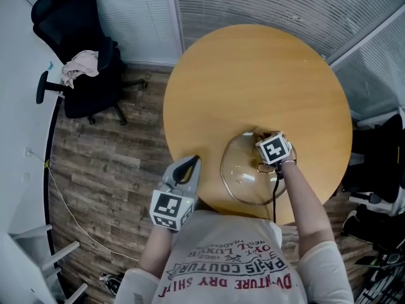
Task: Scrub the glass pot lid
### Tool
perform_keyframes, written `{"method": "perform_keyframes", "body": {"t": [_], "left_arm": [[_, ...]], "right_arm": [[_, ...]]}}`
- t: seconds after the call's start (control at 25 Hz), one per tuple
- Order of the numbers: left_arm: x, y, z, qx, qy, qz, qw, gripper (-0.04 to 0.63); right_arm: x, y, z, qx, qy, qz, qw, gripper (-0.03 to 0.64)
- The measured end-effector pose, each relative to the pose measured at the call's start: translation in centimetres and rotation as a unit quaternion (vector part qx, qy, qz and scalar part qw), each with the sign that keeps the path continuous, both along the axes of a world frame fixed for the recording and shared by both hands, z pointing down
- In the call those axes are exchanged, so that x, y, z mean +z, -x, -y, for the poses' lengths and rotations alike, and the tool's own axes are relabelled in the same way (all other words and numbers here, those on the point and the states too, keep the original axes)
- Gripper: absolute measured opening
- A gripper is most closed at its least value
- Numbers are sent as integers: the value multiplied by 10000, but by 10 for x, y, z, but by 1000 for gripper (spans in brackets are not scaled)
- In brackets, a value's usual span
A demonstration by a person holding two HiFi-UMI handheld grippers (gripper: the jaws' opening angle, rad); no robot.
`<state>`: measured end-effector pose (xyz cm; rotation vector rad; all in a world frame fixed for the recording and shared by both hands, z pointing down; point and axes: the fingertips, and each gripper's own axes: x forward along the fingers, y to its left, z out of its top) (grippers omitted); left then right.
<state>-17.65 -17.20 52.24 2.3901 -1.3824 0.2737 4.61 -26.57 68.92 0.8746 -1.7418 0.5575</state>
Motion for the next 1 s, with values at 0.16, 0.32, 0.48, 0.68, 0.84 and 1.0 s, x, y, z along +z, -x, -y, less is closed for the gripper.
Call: {"method": "perform_keyframes", "body": {"t": [0.16, 0.32, 0.48, 0.68, 0.84, 1.0], "left_arm": [[0, 0, 0, -34, 38, 1, 10000, 8], [2, 2, -5, -75, 78, 15, 9999, 8], [2, 3, -9, -139, 75, 35, 9999, 8], [1, 3, -19, -206, 42, 56, 9998, 8], [1, 3, -30, -278, 24, 73, 9996, 8], [-4, 1, -39, -379, -23, 83, 9992, 8]], "right_arm": [[-3, 14, 0, -355, -26, -138, 9993, 56], [-9, 32, 2, -761, -180, -218, 9967, 57], [-12, 49, -6, -914, -93, -120, 9957, 57], [-13, 70, -23, -1271, -17, -119, 9918, 57], [-12, 80, -36, -1415, -5, -167, 9898, 57], [-8, 79, -52, -1521, 146, -249, 9879, 57]]}}
